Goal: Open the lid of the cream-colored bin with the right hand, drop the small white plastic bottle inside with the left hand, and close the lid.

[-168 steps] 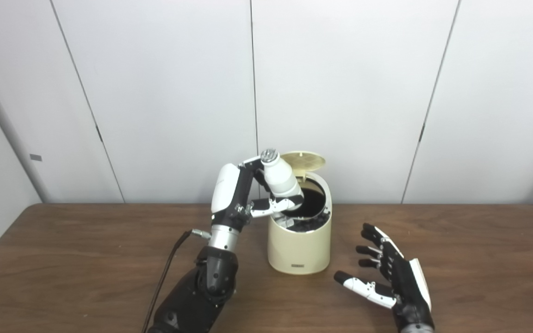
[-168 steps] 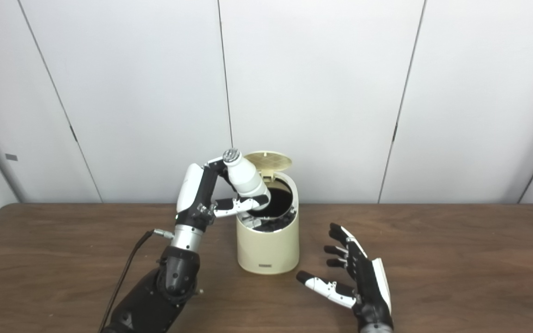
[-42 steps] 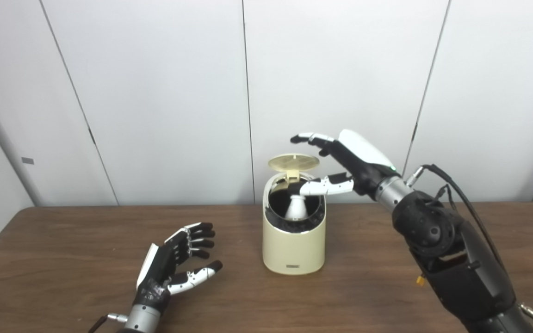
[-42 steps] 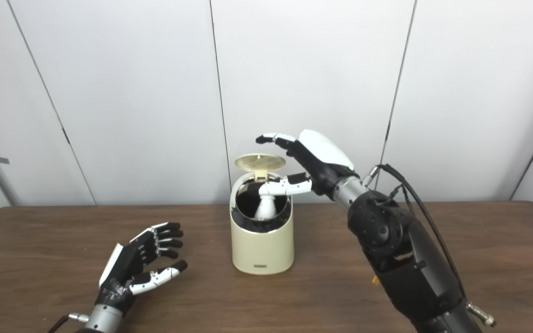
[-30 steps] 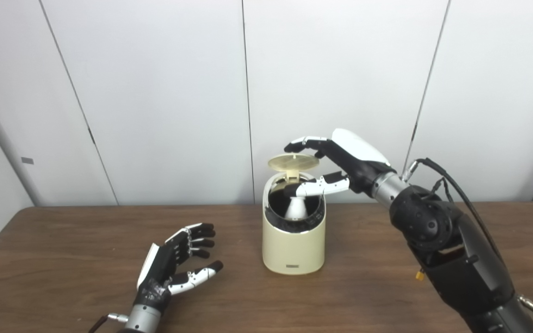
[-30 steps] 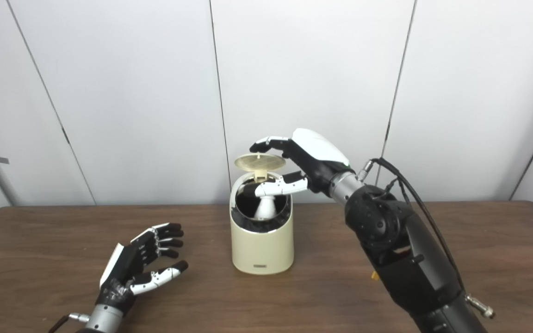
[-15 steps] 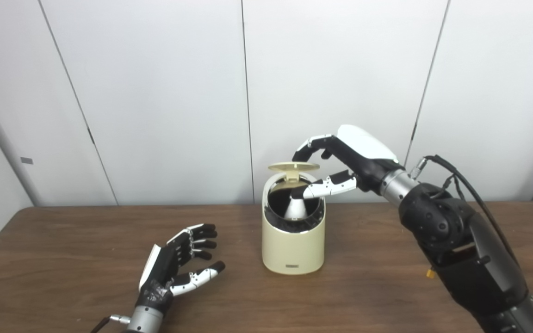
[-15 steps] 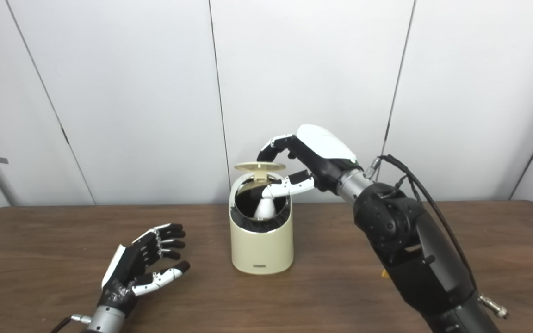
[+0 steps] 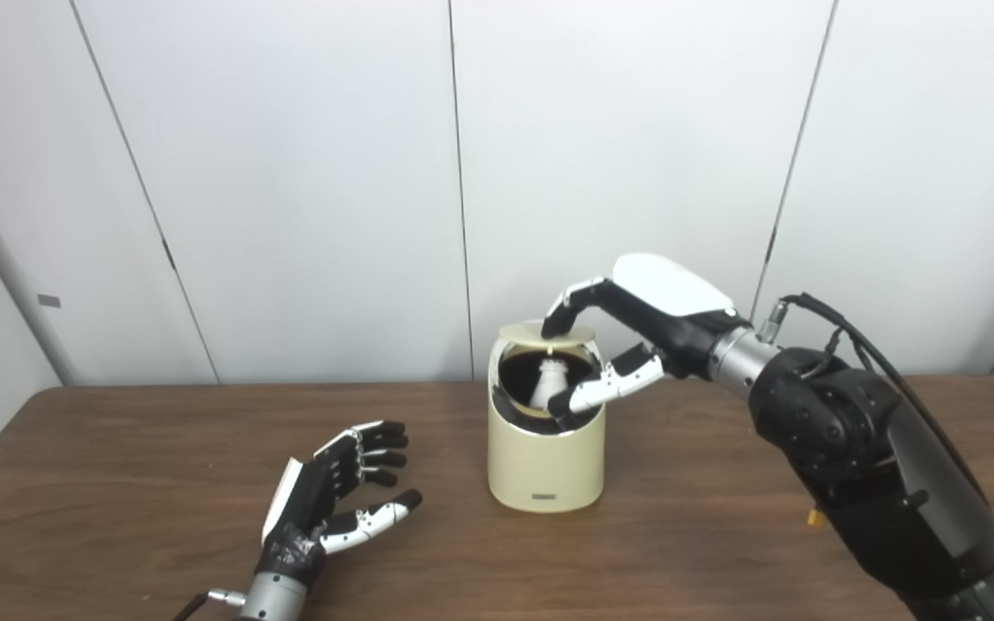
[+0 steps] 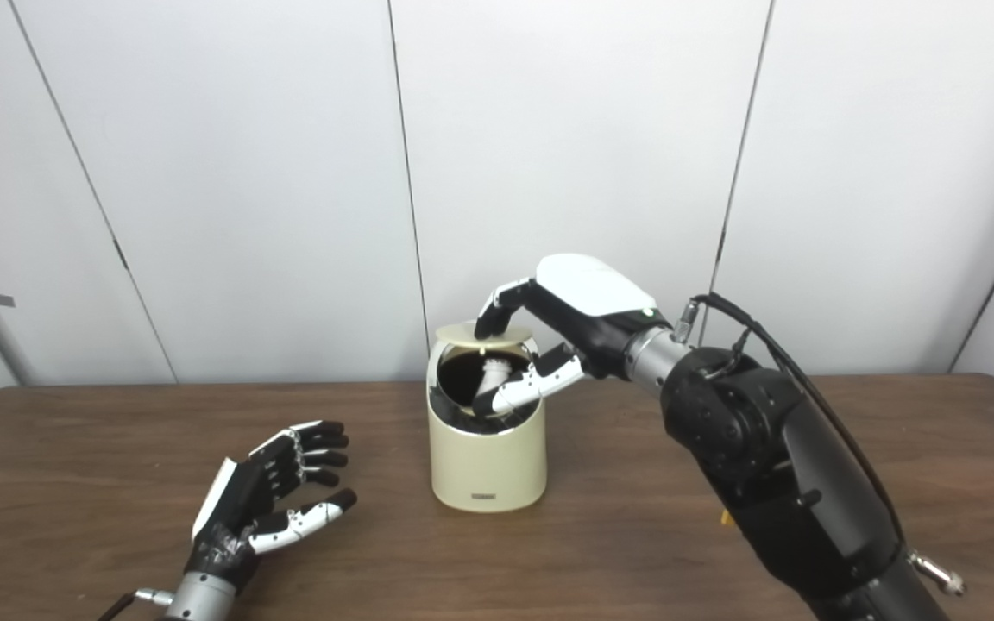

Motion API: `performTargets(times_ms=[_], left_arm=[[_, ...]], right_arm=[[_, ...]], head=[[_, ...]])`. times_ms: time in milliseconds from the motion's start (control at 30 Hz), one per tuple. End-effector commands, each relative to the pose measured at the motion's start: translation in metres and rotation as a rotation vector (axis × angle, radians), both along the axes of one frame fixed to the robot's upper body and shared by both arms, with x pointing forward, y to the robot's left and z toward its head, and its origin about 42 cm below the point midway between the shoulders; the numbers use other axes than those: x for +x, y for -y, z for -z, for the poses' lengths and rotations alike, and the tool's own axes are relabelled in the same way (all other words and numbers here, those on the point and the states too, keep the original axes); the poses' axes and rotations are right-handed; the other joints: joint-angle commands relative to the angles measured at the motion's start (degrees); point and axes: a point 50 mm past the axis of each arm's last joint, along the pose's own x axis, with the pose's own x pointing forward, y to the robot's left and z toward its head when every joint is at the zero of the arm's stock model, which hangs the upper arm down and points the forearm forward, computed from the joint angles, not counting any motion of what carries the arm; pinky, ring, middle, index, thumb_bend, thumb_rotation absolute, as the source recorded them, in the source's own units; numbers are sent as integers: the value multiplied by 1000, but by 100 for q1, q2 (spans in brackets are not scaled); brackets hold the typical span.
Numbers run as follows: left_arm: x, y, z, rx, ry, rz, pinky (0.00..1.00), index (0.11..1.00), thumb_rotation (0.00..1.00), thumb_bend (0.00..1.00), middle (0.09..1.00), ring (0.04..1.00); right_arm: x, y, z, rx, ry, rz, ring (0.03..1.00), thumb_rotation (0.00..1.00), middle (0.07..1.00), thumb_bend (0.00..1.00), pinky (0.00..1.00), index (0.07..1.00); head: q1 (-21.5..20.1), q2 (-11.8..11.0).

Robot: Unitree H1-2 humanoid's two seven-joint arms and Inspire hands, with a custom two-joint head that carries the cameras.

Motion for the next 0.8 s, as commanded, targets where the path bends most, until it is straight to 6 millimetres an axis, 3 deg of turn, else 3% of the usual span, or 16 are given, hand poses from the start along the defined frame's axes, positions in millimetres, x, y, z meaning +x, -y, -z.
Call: performTargets(times_ms=[0,100,767], left_arm=[[-8,8,12,-24,-22,-1,603,743,0,661,739,681],[-7,9,12,-22,-22,2,596,754,0,679,747,682],[-8,14,10,-33,-32,-12,584,755,13,693,751,680]], right_arm=[[-3,-3,-28,-38,86,-18,833,508,686,672,849,655],[-3,-6,-24,-73,80,-24,831,488,686,689,886,657],[-4,-9,-9,-179,11,-63,842,488,701,706,860,668]], head=[[12,14],[30,49],[110,174]])
